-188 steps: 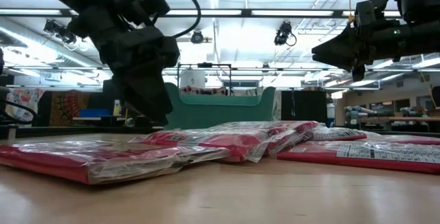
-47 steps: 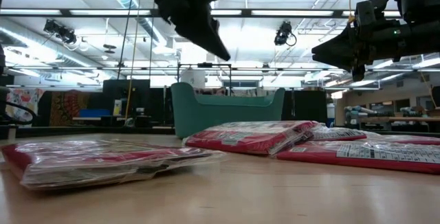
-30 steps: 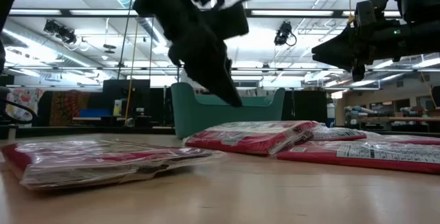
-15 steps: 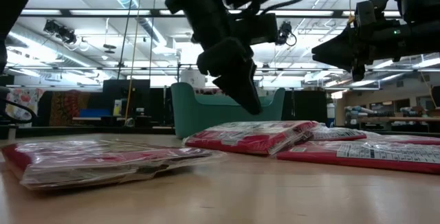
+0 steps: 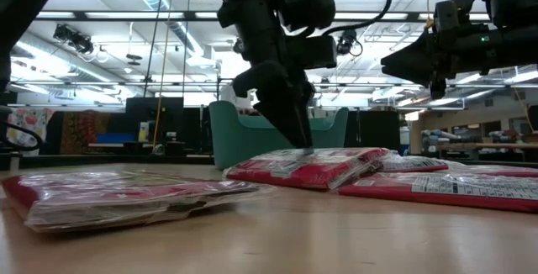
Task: Sort popcorn bags into baskets
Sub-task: Put the red popcorn bag into the blue bin
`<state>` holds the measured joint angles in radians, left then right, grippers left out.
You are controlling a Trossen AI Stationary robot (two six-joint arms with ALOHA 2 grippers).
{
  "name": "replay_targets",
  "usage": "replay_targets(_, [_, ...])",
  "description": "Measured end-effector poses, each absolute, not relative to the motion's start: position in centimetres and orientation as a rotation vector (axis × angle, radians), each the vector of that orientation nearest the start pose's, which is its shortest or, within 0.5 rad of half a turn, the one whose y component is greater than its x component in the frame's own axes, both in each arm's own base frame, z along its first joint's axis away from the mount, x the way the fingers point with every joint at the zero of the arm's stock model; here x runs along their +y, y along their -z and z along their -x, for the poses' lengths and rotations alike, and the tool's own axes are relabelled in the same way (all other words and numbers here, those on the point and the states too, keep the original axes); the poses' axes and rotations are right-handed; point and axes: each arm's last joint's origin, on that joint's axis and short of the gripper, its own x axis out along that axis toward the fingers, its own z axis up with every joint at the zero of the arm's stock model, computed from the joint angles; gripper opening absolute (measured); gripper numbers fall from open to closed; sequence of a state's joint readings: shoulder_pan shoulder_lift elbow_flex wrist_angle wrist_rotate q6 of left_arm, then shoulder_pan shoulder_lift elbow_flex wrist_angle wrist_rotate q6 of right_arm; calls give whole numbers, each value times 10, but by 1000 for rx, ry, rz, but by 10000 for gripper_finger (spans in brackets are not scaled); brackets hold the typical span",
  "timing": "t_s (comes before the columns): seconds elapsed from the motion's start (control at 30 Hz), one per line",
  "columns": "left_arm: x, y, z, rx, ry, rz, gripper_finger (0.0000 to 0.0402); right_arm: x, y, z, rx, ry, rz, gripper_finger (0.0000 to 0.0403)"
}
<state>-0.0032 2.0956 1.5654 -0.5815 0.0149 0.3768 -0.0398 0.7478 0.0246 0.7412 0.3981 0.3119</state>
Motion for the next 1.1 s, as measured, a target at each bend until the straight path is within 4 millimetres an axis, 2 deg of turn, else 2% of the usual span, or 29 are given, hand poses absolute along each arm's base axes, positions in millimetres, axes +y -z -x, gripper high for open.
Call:
replay_targets(0.3, [-3,-173,-437,1077,313,-456,176,-17,-168,-144,-88,431,-310,115])
replay_targets(0.67, [6,-174,-439,1052,292,-454,176,-17,-168,-144,-88,431,-310,115])
replay_targets(0.93, [3,-151,-443,1106,295,-416,176,-17,-168,-144,-95,430,-312,115])
replay_targets(1.1, [3,-149,-443,1117,306,-429,166,-17,-168,-144,-88,431,-310,115])
